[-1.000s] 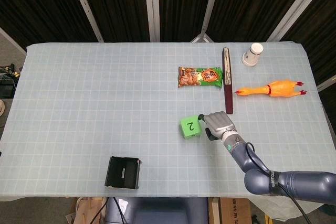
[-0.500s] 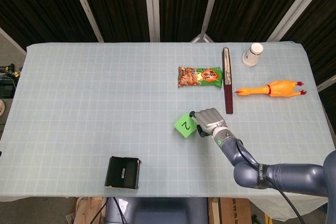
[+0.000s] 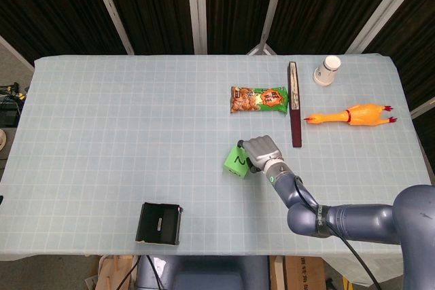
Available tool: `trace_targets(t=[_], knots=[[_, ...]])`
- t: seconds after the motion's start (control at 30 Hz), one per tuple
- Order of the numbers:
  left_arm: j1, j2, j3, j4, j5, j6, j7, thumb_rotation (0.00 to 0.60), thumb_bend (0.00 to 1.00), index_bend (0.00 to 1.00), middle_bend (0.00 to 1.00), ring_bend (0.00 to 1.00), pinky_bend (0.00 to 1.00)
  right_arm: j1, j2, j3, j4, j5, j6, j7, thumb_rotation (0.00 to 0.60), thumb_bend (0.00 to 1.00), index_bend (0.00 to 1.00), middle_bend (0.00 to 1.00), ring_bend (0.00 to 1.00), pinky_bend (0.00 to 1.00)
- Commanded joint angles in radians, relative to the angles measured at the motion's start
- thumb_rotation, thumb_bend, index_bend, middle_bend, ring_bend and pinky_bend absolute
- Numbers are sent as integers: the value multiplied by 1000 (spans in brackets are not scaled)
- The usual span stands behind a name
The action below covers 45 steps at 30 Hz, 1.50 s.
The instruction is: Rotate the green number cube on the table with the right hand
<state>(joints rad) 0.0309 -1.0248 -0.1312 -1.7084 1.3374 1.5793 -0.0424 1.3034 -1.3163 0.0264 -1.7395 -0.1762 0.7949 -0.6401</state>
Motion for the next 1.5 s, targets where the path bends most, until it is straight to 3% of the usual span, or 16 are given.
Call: trace_targets(t=[0.03, 0.57, 1.5], knots=[[-1, 0, 1, 0, 0, -1, 2, 600, 271, 11, 0, 40, 162, 12, -4, 1, -9, 3, 4, -6, 600, 687, 242, 824, 789, 658], [1, 6, 0, 2, -1, -2, -13, 600, 271, 11, 0, 40, 162, 105, -57, -1, -42, 73, 54, -81, 600, 687, 246, 824, 789, 658], [3, 2, 1, -3, -2, 5, 5, 600, 271, 14, 0, 40, 162, 125, 5, -29, -261, -21, 121, -111, 600, 687, 246, 824, 789, 658]])
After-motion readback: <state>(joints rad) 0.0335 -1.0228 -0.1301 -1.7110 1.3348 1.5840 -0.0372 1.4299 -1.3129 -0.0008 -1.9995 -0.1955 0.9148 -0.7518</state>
